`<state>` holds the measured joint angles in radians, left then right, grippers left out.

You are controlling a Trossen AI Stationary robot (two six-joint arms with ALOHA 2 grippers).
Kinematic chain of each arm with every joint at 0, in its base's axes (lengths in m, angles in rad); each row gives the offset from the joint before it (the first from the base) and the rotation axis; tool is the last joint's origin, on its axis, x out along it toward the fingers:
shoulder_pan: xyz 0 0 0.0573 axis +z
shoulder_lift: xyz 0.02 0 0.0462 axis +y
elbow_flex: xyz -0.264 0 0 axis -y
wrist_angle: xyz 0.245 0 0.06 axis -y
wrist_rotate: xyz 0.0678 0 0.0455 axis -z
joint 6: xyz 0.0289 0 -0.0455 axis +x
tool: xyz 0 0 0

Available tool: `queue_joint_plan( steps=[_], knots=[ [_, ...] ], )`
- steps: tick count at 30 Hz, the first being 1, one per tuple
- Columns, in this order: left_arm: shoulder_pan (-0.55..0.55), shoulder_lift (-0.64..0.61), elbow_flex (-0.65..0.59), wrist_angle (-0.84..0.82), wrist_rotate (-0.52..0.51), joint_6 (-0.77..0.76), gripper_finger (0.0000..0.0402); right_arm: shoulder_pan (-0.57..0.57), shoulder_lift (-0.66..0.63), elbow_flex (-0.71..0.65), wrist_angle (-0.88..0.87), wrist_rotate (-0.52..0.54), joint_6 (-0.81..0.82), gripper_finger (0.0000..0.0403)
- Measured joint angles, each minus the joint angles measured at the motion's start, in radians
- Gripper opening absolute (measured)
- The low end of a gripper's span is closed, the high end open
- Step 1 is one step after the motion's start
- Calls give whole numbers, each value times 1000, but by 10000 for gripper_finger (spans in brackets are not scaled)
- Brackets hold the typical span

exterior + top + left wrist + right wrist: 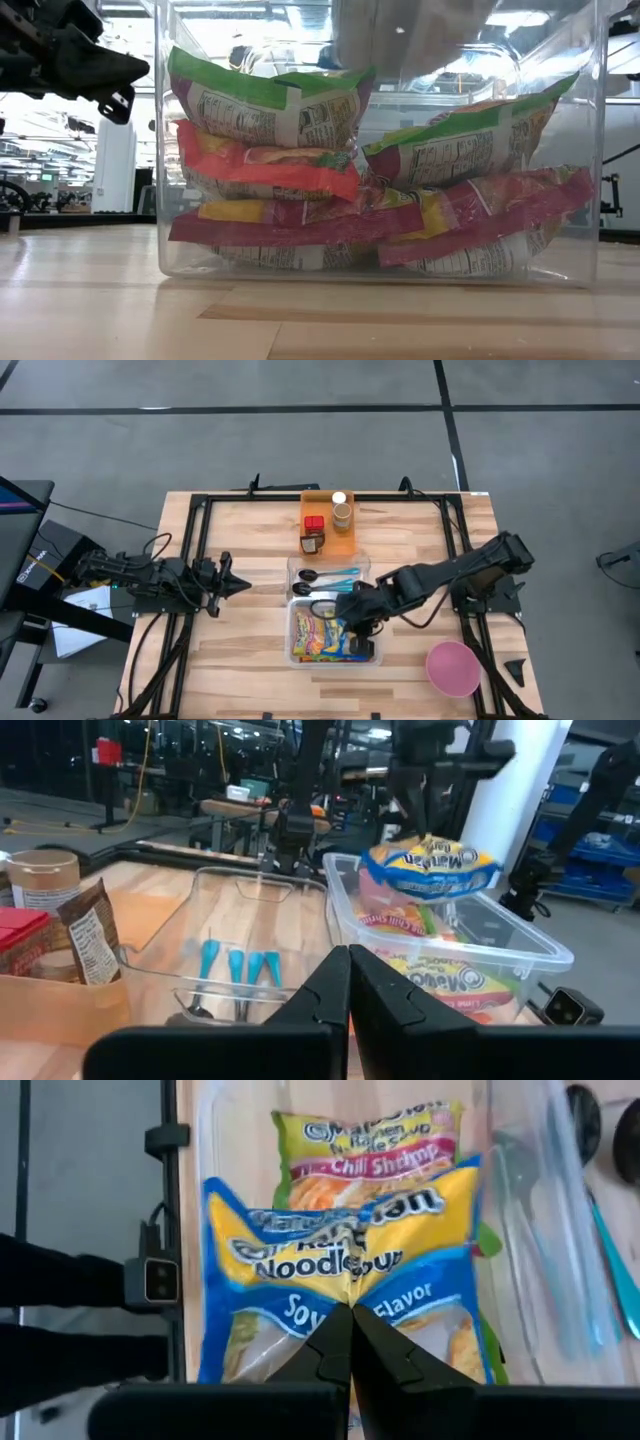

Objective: Pick & Place Food Item
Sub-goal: Put the blue noodle pack into the white transparent bin, then return to Home Position

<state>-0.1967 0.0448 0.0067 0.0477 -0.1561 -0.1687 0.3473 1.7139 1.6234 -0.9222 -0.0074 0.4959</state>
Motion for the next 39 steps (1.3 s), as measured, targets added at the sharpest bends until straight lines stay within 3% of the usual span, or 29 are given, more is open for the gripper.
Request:
queue_joint_plan(
  steps=[15, 28, 39],
  knots=[
    [0, 108, 0, 31, 6, -75, 1, 13, 42, -57, -60, 39, -25, 0],
    [0, 152, 0, 35, 7, -75, 2, 12, 39, -242, 103, 41, -48, 0],
    [0, 163, 0, 37, 7, -75, 2, 12, -30, -246, 144, 88, -44, 64]
  ],
)
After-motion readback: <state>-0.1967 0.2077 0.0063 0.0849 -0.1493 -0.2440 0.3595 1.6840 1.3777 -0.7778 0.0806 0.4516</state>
